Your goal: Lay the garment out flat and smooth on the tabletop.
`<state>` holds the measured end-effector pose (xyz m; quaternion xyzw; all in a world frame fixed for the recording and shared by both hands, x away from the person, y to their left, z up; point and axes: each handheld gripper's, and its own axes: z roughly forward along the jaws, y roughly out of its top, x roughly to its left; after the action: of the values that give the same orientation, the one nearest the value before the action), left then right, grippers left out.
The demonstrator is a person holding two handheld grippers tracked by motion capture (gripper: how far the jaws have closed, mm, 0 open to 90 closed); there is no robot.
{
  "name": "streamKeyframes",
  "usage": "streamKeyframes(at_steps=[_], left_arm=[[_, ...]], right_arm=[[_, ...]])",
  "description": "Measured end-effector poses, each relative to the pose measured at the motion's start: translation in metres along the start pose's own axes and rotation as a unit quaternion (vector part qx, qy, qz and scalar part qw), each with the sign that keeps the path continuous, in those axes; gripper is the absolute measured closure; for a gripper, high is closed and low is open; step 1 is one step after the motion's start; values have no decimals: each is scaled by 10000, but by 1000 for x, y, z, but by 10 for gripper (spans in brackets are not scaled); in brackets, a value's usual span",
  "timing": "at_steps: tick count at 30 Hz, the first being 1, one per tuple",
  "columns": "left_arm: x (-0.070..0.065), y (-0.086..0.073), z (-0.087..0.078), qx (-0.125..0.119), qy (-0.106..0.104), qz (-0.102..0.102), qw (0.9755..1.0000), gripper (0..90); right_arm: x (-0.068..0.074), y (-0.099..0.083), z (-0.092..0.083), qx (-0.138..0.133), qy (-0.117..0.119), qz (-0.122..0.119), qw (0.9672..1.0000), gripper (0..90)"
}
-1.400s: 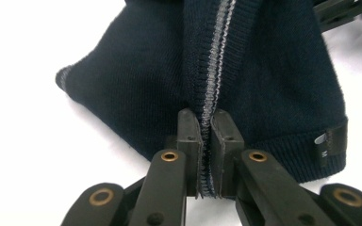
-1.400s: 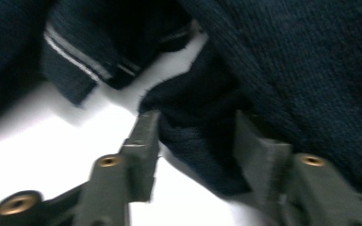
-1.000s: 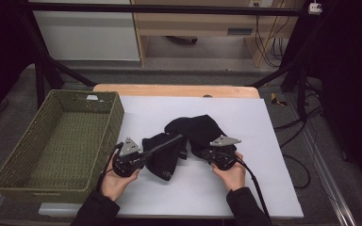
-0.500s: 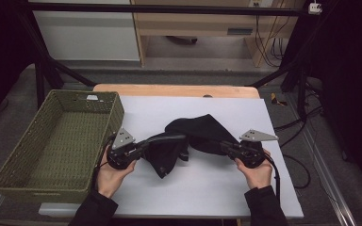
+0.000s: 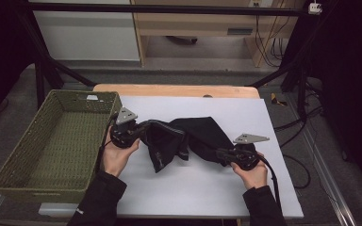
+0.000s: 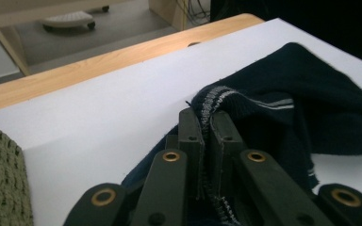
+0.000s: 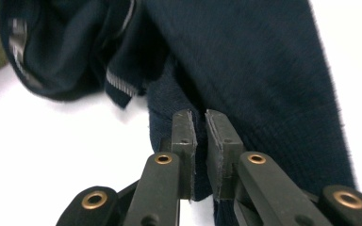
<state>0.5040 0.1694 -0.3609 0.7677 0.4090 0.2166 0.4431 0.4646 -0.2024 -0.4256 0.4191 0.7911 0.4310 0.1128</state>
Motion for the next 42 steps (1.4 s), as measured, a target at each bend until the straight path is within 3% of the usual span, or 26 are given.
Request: streamKeyframes(at_steps=[4, 7, 9, 12, 15, 18, 20, 21, 22, 23, 29, 32, 34, 36, 39, 40, 42], left_arm=[[6, -1, 1, 53, -14, -85, 9999, 845], [6, -2, 0, 82, 10, -48, 10000, 845], [6, -3, -1, 68, -4, -47, 10000, 845], [5, -3, 0, 53, -25, -24, 10000, 845], [4, -1, -1, 51, -48, -7, 10000, 845], [4, 2, -3, 32, -64, 15, 10000, 845], [3, 5, -5, 23, -74, 67, 9999, 845], [2, 7, -6, 31, -42, 121, 9999, 845], [2, 10, -7, 13, 13, 174, 9998, 845], [3, 12, -8, 6, 31, 190, 9998, 846], [6, 17, -4, 78, 156, 186, 9997, 845], [6, 11, 3, 230, 175, 197, 9994, 844], [5, 6, 6, 309, 161, 208, 9992, 844], [6, 1, 9, 391, 132, 218, 9989, 843], [7, -6, 12, 454, 111, 161, 9988, 837], [7, -8, 13, 472, 99, 141, 9987, 834], [8, -13, 13, 491, 47, 68, 9988, 822]], right_arm=[[8, -3, 14, 218, -49, -201, 9995, 770], [17, 5, 12, -191, -120, -456, 9987, 648], [22, 12, 10, -502, -319, -640, 9962, 566], [23, 17, 15, -645, -735, -820, 9918, 436], [16, 16, 30, -455, -991, -803, 9908, 369], [11, 12, 42, -276, -1168, -940, 9883, 424], [9, 12, 41, -305, -1472, -1057, 9830, 601], [7, 14, 38, -388, -1449, -961, 9840, 723], [4, 16, 33, -527, -1384, -805, 9857, 772], [1, 19, 28, -645, -1413, -697, 9854, 815], [-21, 34, 11, -1118, -1900, -385, 9746, 831], [-37, 38, 13, -1064, -2177, -236, 9699, 827], [-49, 37, 19, -888, -2384, -86, 9671, 811], [-61, 35, 27, -600, -2481, 16, 9669, 770], [-72, 30, 37, -131, -2526, 111, 9674, 638], [-72, 28, 37, -67, -2535, 80, 9673, 599], [-69, 26, 32, -196, -2475, 68, 9687, 560]])
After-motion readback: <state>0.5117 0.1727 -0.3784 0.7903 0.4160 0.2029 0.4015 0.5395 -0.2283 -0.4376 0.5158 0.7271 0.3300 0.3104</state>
